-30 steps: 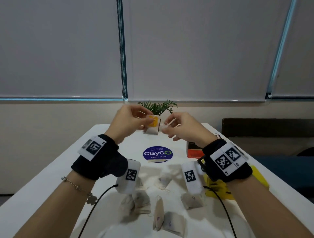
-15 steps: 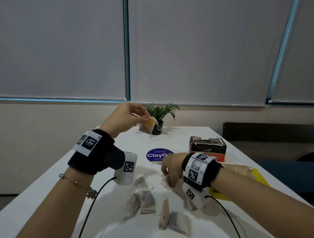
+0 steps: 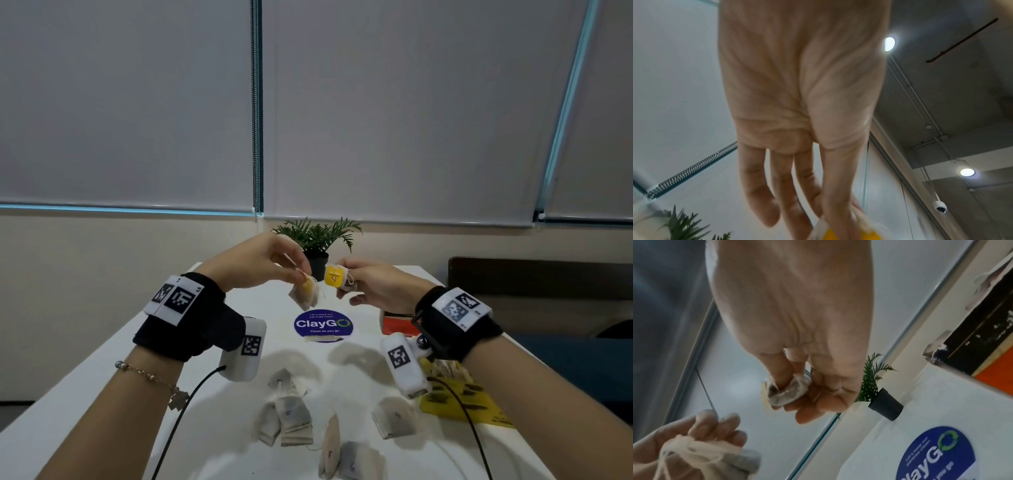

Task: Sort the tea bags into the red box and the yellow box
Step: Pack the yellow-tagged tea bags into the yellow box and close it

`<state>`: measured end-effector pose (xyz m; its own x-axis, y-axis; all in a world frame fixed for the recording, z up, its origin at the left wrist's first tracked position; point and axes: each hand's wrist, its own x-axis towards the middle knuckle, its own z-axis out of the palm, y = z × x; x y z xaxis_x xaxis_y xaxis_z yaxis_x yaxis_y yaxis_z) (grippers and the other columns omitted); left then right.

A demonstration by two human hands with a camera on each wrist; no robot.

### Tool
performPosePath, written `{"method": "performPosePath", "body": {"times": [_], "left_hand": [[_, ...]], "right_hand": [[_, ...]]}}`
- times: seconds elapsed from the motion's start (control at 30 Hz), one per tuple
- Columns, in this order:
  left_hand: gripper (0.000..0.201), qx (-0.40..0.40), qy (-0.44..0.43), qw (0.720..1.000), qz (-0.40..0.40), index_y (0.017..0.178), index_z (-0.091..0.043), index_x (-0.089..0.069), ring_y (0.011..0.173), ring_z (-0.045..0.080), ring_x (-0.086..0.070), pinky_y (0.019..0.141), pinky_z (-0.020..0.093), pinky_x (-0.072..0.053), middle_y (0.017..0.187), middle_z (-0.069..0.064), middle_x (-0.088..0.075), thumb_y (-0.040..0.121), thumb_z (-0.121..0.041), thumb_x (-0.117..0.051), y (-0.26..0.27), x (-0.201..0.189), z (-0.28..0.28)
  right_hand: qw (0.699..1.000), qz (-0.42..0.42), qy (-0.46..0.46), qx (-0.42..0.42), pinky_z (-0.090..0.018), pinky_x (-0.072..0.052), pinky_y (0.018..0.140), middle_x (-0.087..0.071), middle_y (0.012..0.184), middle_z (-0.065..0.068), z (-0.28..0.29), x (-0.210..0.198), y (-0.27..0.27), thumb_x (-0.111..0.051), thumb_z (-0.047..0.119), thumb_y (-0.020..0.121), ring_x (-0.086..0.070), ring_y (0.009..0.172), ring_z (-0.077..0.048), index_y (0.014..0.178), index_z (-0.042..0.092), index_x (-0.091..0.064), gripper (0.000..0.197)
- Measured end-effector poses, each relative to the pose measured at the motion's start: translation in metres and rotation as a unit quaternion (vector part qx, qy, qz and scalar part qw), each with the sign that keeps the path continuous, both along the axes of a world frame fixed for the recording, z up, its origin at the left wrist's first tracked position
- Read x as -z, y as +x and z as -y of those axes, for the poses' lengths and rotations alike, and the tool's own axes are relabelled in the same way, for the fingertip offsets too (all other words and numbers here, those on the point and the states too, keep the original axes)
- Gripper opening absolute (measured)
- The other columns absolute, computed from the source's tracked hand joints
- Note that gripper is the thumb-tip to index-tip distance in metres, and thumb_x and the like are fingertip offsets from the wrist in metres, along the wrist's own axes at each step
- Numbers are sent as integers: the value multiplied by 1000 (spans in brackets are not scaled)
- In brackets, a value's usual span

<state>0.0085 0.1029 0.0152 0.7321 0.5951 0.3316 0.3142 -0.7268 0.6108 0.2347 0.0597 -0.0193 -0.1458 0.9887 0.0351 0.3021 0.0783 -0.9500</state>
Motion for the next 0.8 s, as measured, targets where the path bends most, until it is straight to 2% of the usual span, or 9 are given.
{"method": "performPosePath", "body": {"times": [0.13,0.23,0.3,0.4,0.47,0.53,0.63,0.7,0.8], "left_hand": [[12,18,17,999,40,77,-22,-75,100,16,-65,91,31,-52,102,-2,-66,74,-11,-79,8,3,0],[13,15,25,997,67,79,-23,-75,101,17,-65,93,36,-52,105,-2,-68,77,-11,-78,12,5,-2],[7,4,32,996,77,83,-18,-74,94,14,-68,90,36,-53,97,-1,-73,79,-12,-76,15,7,-2],[8,-6,29,994,105,83,-18,-73,82,12,-69,76,31,-53,87,1,-75,80,-11,-76,19,10,-2],[11,4,26,993,116,82,-18,-72,84,14,-69,76,29,-52,89,1,-74,80,-8,-75,23,11,-1],[8,14,19,991,134,84,-12,-72,92,16,-69,81,28,-54,97,0,-74,80,-6,-74,28,12,3],[5,39,-37,979,195,84,-4,-70,93,16,-70,72,24,-55,104,1,-74,81,1,-70,34,13,11],[6,50,-71,971,223,82,-4,-68,90,17,-71,70,28,-57,104,2,-74,80,1,-69,36,13,16],[7,60,-109,960,251,79,-9,-70,82,19,-70,72,31,-59,100,8,-75,77,-2,-69,38,12,21]], "right_hand": [[999,-40,14,-30,-24,-40,61,-56,74,0,-3,0,-11,-42,5,100,-54,71,-13,86,15,-61,25],[997,-58,21,-40,-23,-39,61,-57,78,1,-3,0,-16,-44,12,102,-52,70,-11,91,17,-60,20],[996,-74,18,-41,-23,-39,60,-60,82,0,-1,1,-19,-45,16,103,-54,70,-10,94,16,-58,15],[993,-119,-5,-17,-24,-39,60,-63,83,-4,5,3,-19,-50,11,100,-60,67,-12,95,15,-56,9],[989,-145,-18,-14,-25,-40,61,-64,85,-7,12,1,-15,-52,12,99,-61,69,-14,97,14,-56,6],[986,-164,-20,-24,-25,-40,62,-63,89,-7,19,-1,-9,-52,15,100,-60,73,-15,100,14,-56,4],[979,-200,-4,-42,-24,-40,62,-61,95,-7,24,-2,-4,-48,19,102,-58,75,-16,113,13,-53,14],[973,-223,12,-54,-24,-43,64,-57,101,-10,26,-4,-4,-47,18,101,-55,84,-21,121,12,-48,21],[967,-238,41,-86,-25,-46,70,-55,100,-11,29,-8,-8,-57,20,92,-52,91,-24,110,13,-59,19]]}}
